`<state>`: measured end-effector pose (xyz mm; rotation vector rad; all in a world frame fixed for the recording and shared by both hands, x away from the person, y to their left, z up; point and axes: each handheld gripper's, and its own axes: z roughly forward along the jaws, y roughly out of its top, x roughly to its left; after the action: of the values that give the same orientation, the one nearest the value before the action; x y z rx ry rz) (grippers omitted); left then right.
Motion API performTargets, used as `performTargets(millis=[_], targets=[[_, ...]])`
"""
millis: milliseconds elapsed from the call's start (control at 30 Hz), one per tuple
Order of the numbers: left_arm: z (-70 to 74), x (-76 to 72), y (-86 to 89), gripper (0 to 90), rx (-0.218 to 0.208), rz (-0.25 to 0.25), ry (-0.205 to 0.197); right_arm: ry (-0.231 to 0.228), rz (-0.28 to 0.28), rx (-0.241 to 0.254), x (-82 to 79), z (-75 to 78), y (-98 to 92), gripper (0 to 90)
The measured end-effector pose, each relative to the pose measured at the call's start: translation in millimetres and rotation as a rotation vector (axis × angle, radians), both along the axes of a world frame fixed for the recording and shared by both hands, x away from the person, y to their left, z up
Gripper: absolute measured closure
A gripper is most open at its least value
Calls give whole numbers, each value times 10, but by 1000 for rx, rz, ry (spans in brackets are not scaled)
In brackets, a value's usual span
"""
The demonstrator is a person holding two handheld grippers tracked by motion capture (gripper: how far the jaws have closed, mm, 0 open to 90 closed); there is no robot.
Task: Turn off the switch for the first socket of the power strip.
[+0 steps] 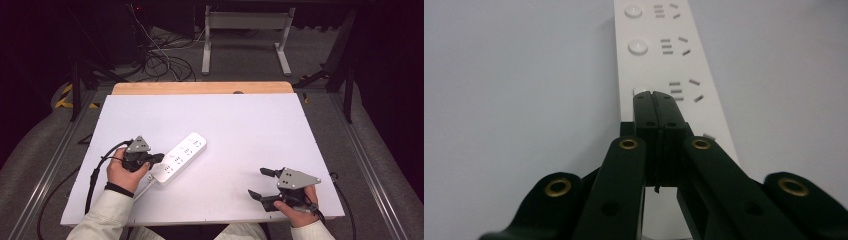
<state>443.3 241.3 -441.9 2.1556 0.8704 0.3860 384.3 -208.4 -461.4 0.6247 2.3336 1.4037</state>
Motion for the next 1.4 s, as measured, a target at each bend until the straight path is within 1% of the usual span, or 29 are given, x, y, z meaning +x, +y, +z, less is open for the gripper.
performTargets(millis=[133,300,333,400,467,533,567,600,733,800,933,967,1000,1033,1067,1100,1167,1200,1267,1300,1333,1400], targets=[[86,-57,-30,900,-2,-17,-8,3,2,1,0,-3,3,214],[139,-88,-38,900,-6,-24,-6,2,-2,0,-1,-3,1,214],[160,-97,-33,900,1,-23,-1,2,-2,2,2,-6,-2,214],[176,-107,-28,900,-1,-27,3,1,-3,1,5,-9,-5,214],[202,-120,-25,900,-8,-32,0,2,-3,1,5,-10,-4,214],[241,-137,-24,900,-11,-37,-12,3,-3,2,5,-11,-2,214],[258,-145,-27,900,-11,-40,-12,4,-3,4,6,-13,-2,214],[270,-146,-28,900,-1,-41,-24,5,-3,4,7,-13,-1,214],[276,-149,-31,900,-7,-47,-25,5,-3,2,8,-14,2,214],[284,-150,-26,900,-15,-51,-28,5,-3,1,9,-15,2,214],[307,-158,-7,897,-61,-47,-46,5,-2,3,11,-15,2,214],[313,-159,-9,816,-75,-31,-48,5,-2,3,12,-17,3,214],[322,-162,-7,689,-82,-21,-55,5,-1,1,13,-18,3,214],[327,-169,-6,671,-96,-22,-57,5,-1,0,14,-19,1,214],[339,-175,1,664,-99,-24,-65,5,-1,1,14,-20,-1,214],[344,-184,0,637,-119,-28,-58,8,-3,2,13,-19,-3,214],[365,-199,5,583,-116,-23,-82,7,-3,2,14,-19,-8,214],[380,-210,12,551,-102,-14,-98,7,-3,3,14,-19,-9,214],[400,-244,21,497,-124,-11,-95,8,-3,3,11,-19,-8,214],[415,-254,33,481,-127,-9,-112,7,-2,3,12,-18,-8,214],[427,-266,42,456,-138,-11,-117,7,-2,4,12,-17,-7,214],[452,-292,61,391,-142,-6,-135,7,-2,3,12,-17,-7,214]])
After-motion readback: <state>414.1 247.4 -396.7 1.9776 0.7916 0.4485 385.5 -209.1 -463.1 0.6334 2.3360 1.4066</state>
